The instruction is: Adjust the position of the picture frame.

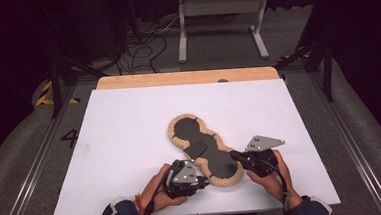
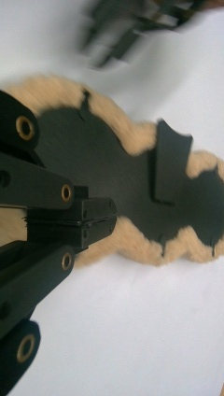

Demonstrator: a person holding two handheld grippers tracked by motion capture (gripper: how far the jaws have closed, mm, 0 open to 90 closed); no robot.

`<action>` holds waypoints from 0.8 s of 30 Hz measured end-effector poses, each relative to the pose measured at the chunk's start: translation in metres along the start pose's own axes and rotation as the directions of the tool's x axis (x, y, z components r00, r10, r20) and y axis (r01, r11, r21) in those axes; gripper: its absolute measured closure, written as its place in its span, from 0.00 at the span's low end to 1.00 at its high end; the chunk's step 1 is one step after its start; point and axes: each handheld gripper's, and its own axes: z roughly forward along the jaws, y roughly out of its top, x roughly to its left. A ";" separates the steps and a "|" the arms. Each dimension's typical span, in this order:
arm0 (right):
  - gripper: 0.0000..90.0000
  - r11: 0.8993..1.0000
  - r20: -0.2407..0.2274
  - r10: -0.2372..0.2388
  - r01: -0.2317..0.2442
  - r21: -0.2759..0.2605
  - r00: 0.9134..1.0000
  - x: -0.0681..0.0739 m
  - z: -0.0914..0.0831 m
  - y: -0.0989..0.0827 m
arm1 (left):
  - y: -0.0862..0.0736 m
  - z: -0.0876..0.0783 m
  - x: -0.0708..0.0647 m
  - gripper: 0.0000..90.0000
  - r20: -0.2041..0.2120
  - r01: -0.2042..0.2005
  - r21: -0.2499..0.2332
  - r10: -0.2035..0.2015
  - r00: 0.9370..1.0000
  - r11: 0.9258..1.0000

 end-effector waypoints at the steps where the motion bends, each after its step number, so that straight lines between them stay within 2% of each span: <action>1: 1.00 1.000 -0.009 -0.001 0.001 -0.002 1.000 0.004 -0.003 -0.003 | -0.001 -0.009 0.007 0.89 -0.037 -0.006 -0.005 0.006 0.999 1.000; 2: 1.00 1.000 -0.026 -0.002 0.002 -0.004 1.000 0.010 -0.007 -0.007 | -0.003 -0.015 0.014 0.89 -0.075 0.002 -0.006 -0.003 0.997 1.000; 3: 1.00 1.000 -0.033 -0.017 0.017 -0.001 0.999 0.015 -0.009 -0.008 | -0.005 -0.021 0.023 0.89 -0.090 0.031 -0.027 -0.033 0.995 0.999; 4: 1.00 1.000 -0.048 -0.021 0.021 -0.004 0.999 0.020 -0.012 -0.010 | -0.009 -0.029 0.035 0.88 -0.118 0.067 -0.048 -0.073 0.990 0.997; 5: 1.00 1.000 -0.072 -0.014 0.014 -0.006 0.997 0.025 -0.013 -0.012 | -0.012 -0.036 0.048 0.88 -0.168 0.071 -0.045 -0.077 0.983 0.996; 6: 1.00 1.000 -0.075 -0.028 0.028 0.004 0.997 0.031 -0.012 -0.014 | -0.016 -0.040 0.058 0.88 -0.214 0.088 -0.050 -0.097 0.972 0.995; 7: 1.00 0.999 -0.083 -0.040 0.041 0.011 0.996 0.035 -0.012 -0.015 | -0.020 -0.043 0.068 0.88 -0.221 0.132 -0.072 -0.145 0.965 0.989; 8: 1.00 0.999 -0.093 -0.037 0.038 0.010 0.995 0.037 -0.011 -0.016 | -0.023 -0.046 0.077 0.88 -0.216 0.181 -0.096 -0.198 0.956 0.979; 9: 1.00 0.999 -0.105 -0.032 0.033 0.010 0.994 0.038 -0.010 -0.016 | -0.028 -0.050 0.091 0.87 -0.251 0.218 -0.114 -0.241 0.938 0.969; 10: 1.00 0.999 -0.118 -0.030 0.032 0.014 0.993 0.042 -0.009 -0.017 | -0.032 -0.052 0.101 0.87 -0.285 0.235 -0.118 -0.259 0.923 0.965; 11: 1.00 0.999 -0.128 -0.032 0.035 0.018 0.991 0.045 -0.008 -0.019 | -0.034 -0.054 0.111 0.84 -0.297 0.269 -0.134 -0.297 0.908 0.954; 12: 1.00 0.999 -0.137 -0.042 0.045 0.024 0.990 0.048 -0.006 -0.020 | -0.036 -0.054 0.119 0.82 -0.313 0.289 -0.139 -0.319 0.895 0.947; 13: 1.00 0.997 -0.142 -0.060 0.065 0.030 0.988 0.052 -0.004 -0.021 | -0.036 -0.054 0.119 0.82 -0.313 0.289 -0.139 -0.319 0.895 0.947; 14: 1.00 0.996 -0.155 -0.068 0.075 0.038 0.986 0.056 -0.002 -0.023 | -0.038 -0.051 0.138 0.82 -0.345 0.322 -0.153 -0.356 0.869 0.934; 15: 1.00 0.996 -0.155 -0.068 0.075 0.038 0.986 0.056 -0.002 -0.023 | -0.038 -0.051 0.138 0.82 -0.345 0.322 -0.153 -0.356 0.869 0.934; 16: 1.00 0.994 -0.170 -0.088 0.097 0.049 0.982 0.063 0.002 -0.024 | -0.039 -0.049 0.146 0.80 -0.350 0.357 -0.163 -0.393 0.851 0.920; 17: 1.00 0.994 -0.170 -0.088 0.097 0.049 0.982 0.063 0.002 -0.024 | -0.038 -0.045 0.153 0.80 -0.389 0.371 -0.170 -0.408 0.826 0.913; 18: 1.00 0.992 -0.176 -0.099 0.110 0.057 0.979 0.066 0.005 -0.025 | -0.036 -0.042 0.159 0.82 -0.413 0.361 -0.152 -0.391 0.823 0.920; 19: 1.00 0.991 -0.183 -0.109 0.122 0.061 0.977 0.068 0.006 -0.025 | -0.035 -0.038 0.167 0.82 -0.416 0.385 -0.148 -0.410 0.812 0.911; 20: 1.00 0.990 -0.191 -0.111 0.125 0.062 0.975 0.070 0.007 -0.025 | -0.034 -0.036 0.174 0.82 -0.419 0.417 -0.144 -0.437 0.796 0.898; 21: 1.00 0.990 -0.195 -0.108 0.123 0.065 0.975 0.071 0.008 -0.026 | -0.033 -0.033 0.180 0.81 -0.414 0.443 -0.151 -0.463 0.783 0.884; 23: 0.99 0.989 -0.200 -0.115 0.131 0.073 0.973 0.073 0.011 -0.027 | -0.028 -0.026 0.193 0.78 -0.401 0.471 -0.157 -0.492 0.773 0.868; 24: 0.99 0.988 -0.201 -0.118 0.136 0.078 0.972 0.074 0.013 -0.028 | -0.027 -0.022 0.195 0.77 -0.406 0.482 -0.145 -0.496 0.768 0.864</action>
